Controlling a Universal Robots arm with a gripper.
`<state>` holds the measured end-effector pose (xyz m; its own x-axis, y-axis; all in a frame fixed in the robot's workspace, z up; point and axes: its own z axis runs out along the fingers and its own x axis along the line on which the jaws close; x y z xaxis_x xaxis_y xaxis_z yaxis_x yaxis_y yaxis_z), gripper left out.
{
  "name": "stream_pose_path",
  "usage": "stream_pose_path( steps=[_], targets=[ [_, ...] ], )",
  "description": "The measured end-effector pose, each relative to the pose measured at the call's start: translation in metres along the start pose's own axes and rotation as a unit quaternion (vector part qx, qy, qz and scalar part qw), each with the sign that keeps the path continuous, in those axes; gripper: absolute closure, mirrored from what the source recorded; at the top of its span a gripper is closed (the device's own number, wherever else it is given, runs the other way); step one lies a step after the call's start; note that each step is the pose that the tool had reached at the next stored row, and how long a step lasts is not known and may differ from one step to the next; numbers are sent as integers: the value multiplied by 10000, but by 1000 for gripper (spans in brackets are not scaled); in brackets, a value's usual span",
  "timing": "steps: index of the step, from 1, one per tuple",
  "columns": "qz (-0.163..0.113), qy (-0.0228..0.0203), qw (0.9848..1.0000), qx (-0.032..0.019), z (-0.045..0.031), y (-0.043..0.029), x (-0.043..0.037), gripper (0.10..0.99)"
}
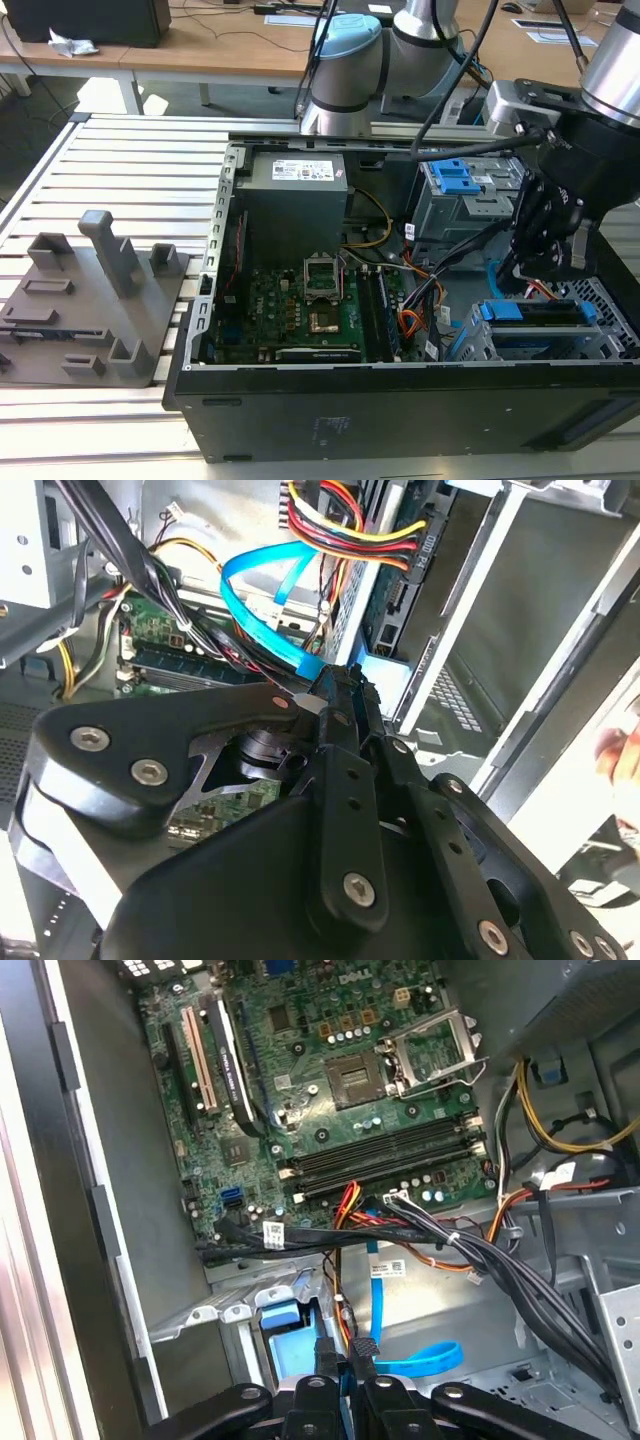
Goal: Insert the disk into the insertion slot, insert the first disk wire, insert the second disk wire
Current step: 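Insert the second disk wire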
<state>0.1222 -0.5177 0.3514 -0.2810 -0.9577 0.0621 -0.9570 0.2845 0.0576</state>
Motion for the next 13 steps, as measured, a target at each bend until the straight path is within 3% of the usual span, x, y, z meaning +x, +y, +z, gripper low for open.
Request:
stream_pose_path(
  steps=[9, 13],
  targets=[
    [107, -6, 9999, -7, -1, -5, -1, 922],
    [34, -22, 10000, -9, -2, -45, -13, 922]
  ],
)
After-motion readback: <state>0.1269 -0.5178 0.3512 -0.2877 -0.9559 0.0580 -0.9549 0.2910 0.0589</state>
